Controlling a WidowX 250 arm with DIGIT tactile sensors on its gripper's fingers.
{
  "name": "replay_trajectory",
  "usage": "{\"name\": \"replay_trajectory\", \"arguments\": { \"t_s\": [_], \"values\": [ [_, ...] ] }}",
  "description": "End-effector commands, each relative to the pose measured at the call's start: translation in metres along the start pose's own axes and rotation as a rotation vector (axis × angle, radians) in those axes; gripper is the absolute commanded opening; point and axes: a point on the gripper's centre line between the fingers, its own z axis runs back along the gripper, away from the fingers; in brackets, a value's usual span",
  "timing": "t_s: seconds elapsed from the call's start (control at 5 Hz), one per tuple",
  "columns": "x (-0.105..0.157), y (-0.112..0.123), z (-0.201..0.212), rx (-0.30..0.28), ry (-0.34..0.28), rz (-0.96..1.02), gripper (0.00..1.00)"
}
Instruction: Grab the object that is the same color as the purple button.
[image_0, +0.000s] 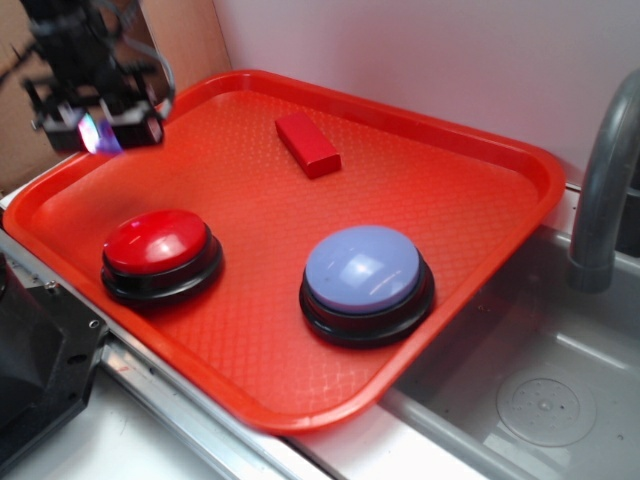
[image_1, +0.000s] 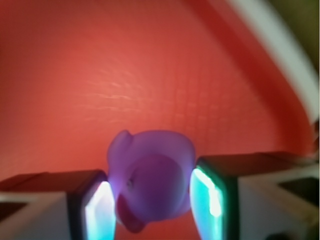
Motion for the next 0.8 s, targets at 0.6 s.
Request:
{"name": "replay_trajectory", "arguments": {
  "t_s": [0.6],
  "values": [
    [-0.012, -0.113, 0.147, -0.026, 0.061, -0.448, 0.0]
  ]
}}
